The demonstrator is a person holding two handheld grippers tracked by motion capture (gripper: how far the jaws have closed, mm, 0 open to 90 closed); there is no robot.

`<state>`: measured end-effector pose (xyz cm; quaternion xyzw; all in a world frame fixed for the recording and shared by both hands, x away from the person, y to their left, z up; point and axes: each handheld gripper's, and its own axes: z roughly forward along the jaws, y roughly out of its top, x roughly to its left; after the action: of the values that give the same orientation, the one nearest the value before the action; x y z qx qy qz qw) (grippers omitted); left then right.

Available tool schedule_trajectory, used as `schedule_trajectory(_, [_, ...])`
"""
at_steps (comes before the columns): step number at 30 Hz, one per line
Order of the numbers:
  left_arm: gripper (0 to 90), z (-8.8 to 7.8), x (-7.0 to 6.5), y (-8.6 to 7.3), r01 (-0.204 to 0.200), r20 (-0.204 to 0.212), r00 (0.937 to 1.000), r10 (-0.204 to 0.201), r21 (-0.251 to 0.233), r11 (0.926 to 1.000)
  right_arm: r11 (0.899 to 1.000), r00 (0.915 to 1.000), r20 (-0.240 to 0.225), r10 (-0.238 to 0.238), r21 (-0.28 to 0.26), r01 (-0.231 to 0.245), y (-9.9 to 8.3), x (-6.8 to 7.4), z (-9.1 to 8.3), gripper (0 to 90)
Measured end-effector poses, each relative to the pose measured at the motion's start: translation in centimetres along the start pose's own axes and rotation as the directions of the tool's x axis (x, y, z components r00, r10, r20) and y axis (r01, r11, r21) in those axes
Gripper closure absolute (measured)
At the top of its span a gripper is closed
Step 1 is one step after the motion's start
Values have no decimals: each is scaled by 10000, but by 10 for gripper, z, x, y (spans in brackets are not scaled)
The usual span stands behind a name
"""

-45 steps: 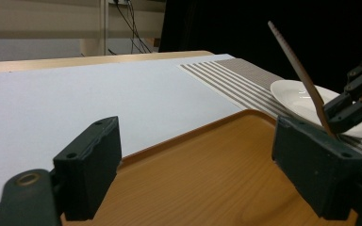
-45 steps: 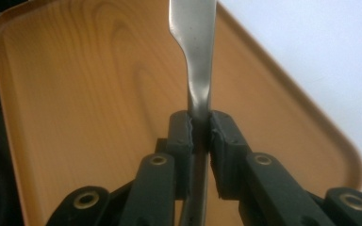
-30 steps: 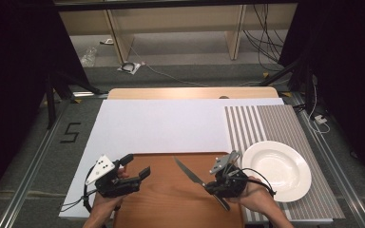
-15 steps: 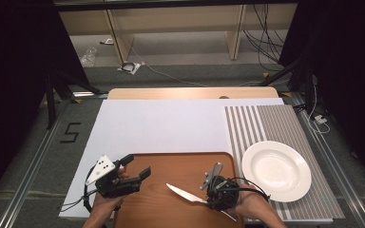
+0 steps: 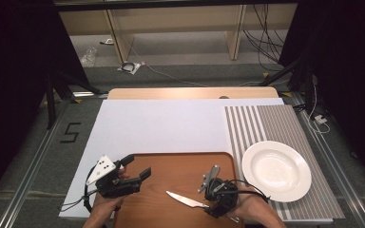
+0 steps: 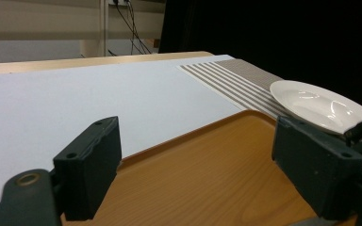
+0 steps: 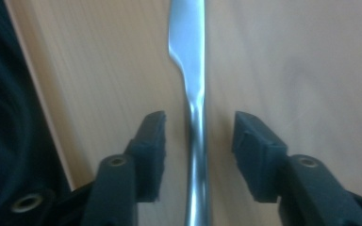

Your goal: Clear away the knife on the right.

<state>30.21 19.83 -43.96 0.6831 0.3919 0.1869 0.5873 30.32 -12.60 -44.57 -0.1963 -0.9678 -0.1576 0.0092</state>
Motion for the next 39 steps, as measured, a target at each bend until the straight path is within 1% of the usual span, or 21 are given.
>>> schedule_trajectory(1, [164, 0, 0, 0, -9, -1, 10000, 9, 22, 10000, 9991, 9999, 98, -93, -421, 97, 1, -1, -3, 483])
schedule_trajectory(2, [164, 0, 0, 0, -9, 4, 10000, 9, 32, 10000, 9964, 9998, 214, -13, -848, 31, 1, -1, -6, 468])
schedule_trajectory(3, [164, 0, 0, 0, -13, 11, 10000, 13, 25, 10000, 9945, 9996, 296, -47, -1048, 78, 2, -1, -7, 451])
schedule_trajectory(4, [164, 0, 0, 0, -15, 15, 10000, 15, 9, 10000, 9911, 9987, 512, -63, -1328, 131, 2, 0, -8, 435])
schedule_trajectory(7, [164, 0, 0, 0, 9, -1, 10000, -9, 3, 10000, 9793, 9972, 749, 69, -2021, 84, 3, 2, -10, 439])
schedule_trajectory(9, [163, 0, 0, 0, 19, -1, 10000, -19, -12, 10000, 9685, 9972, 712, 218, -2488, -34, 4, 4, -10, 452])
schedule_trajectory(11, [163, 0, 0, 0, 15, 2, 10000, -15, -6, 10000, 9574, 9970, 756, 149, -2886, 75, 4, 5, -10, 474])
schedule_trajectory(13, [164, 0, 1, 0, 20, 1, 10000, -20, 4, 10000, 9438, 9975, 694, 126, -3304, 110, 4, 6, -9, 518])
schedule_trajectory(14, [164, 0, 1, 0, 28, 3, 10000, -28, 5, 10000, 9372, 9976, 678, 126, -3487, 119, 4, 6, -8, 562])
schedule_trajectory(15, [164, 0, 1, 0, 35, 10, 10000, -35, 7, 10000, 9324, 9977, 672, 125, -3612, 126, 3, 7, -7, 584])
schedule_trajectory(16, [164, 0, 1, 0, 55, 9, 10000, -55, 6, 10000, 9301, 9976, 686, 46, -3668, 210, 3, 8, -6, 592])
schedule_trajectory(17, [164, 0, 2, 0, 127, -4, 9999, -127, 1, 9999, 9325, 9983, 574, -60, -3603, 263, 4, 9, -5, 613])
schedule_trajectory(20, [164, 0, 3, 0, 165, -7, 9999, -165, 26, 9999, 9348, 9983, 492, -319, -3520, 472, 4, 12, 0, 707])
schedule_trajectory(22, [164, 0, 3, 0, 153, 1, 9999, -153, 20, 9999, 9389, 9974, 545, -468, -3384, 625, 4, 14, 3, 751])
schedule_trajectory(23, [164, 0, 3, 0, 148, 11, 9999, -148, 26, 9999, 9391, 9972, 532, -524, -3370, 674, 4, 14, 5, 771])
schedule_trajectory(24, [164, 0, 3, 0, 144, 17, 9999, -144, 37, 9999, 9414, 9975, 457, -546, -3306, 667, 4, 15, 6, 785])
schedule_trajectory(25, [164, 0, 3, -1, 164, 21, 9999, -164, 51, 9999, 9412, 9972, 497, -561, -3306, 694, 4, 15, 7, 798])
schedule_trajectory(26, [164, 0, 3, -1, 166, 23, 9999, -166, 56, 9998, 9442, 9972, 456, -599, -3217, 714, 4, 15, 8, 817])
schedule_trajectory(30, [164, 0, 3, -1, 165, 24, 9999, -165, 63, 9998, 9502, 9966, 432, -708, -3010, 806, 4, 17, 11, 861])
schedule_trajectory(32, [163, 1, 3, -1, 172, 15, 9999, -172, 67, 9998, 9537, 9957, 500, -782, -2872, 893, 5, 18, 14, 881])
schedule_trajectory(39, [164, 1, 3, -1, 152, 26, 9999, -152, 71, 9999, 9607, 9924, 710, -1009, -2524, 1157, 5, 20, 19, 900])
